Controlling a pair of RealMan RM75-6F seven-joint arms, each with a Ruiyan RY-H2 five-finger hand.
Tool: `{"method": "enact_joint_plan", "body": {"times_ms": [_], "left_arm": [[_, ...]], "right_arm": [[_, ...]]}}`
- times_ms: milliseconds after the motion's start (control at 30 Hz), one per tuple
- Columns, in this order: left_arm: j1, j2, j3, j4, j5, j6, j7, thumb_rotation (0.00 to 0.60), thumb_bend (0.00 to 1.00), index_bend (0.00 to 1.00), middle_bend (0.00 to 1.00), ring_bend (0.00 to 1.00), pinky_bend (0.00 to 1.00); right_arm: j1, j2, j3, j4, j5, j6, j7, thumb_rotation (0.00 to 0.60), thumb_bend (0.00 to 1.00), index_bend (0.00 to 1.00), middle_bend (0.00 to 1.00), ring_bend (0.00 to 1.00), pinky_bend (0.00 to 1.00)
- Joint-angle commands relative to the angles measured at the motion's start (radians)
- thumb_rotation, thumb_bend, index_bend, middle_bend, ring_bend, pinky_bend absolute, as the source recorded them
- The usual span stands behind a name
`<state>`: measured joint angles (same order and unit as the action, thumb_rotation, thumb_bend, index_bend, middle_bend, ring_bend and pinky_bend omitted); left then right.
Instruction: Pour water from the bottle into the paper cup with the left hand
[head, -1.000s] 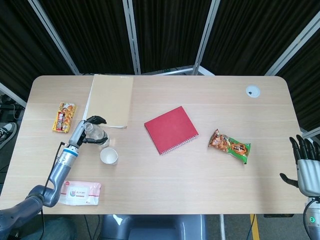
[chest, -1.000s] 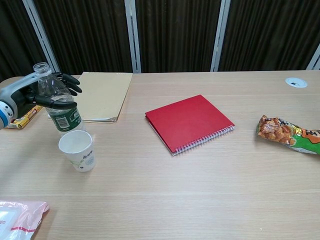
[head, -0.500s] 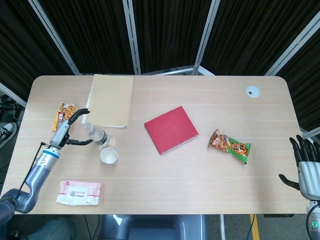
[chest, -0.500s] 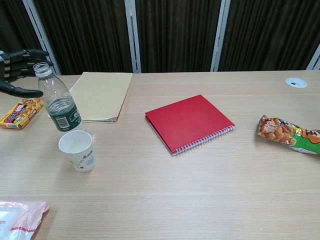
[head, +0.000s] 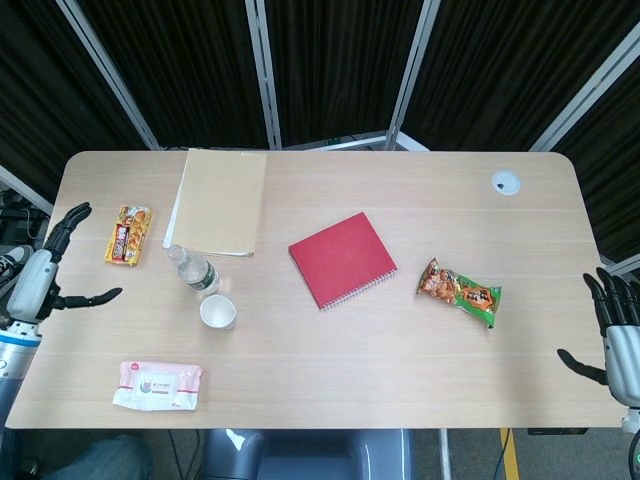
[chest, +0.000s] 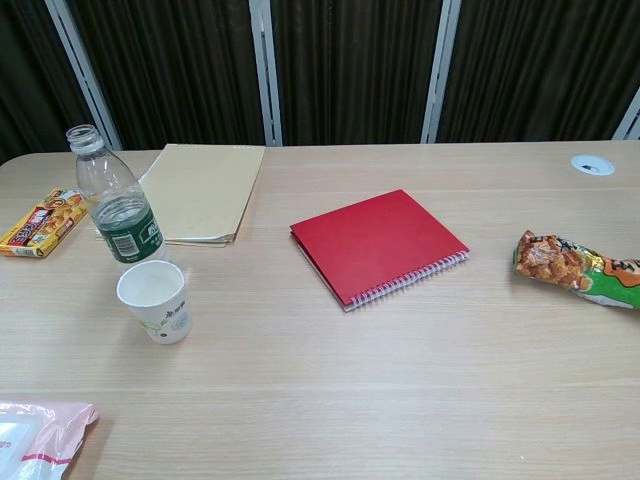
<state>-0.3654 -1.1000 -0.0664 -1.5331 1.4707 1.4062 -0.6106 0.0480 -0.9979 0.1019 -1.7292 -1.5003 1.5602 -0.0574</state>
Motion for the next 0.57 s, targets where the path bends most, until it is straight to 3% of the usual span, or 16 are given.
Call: {"method": "enact_joint_plan", "body": {"times_ms": [33,100,233,567], "left_arm": [[0.148,0.165,0.079,-0.245,-0.012,0.116,0.526,0.6,0.0,0.0,0.0,0.0,0.0],[0.183,0.171,0.095,-0.294,-0.026,0.14,0.631,0.6,0.0,0.0,0.0,0.0,0.0],[0.205,0.16,0.099,-0.336,-0.054,0.135,0.704,0.6,0.0,0.0,0.0,0.0,0.0],[0.196,0.114,0.085,-0.255,-0.06,0.071,0.709,0.6,0.0,0.0,0.0,0.0,0.0]], "right_arm": [[0.003,0.002,-0.001,0.002,-0.007,-0.003,0.007,0.6,0.0,0.0,0.0,0.0,0.0],[0.007,0.001,0.0,0.003,-0.012,-0.004,0.006,0.6,0.0,0.0,0.0,0.0,0.0],[0.008,-0.001,-0.001,0.004,-0.021,-0.001,0.003,0.6,0.0,0.0,0.0,0.0,0.0],[0.005,-0.005,-0.002,0.01,-0.018,0.0,-0.002,0.6,0.0,0.0,0.0,0.0,0.0]]}}
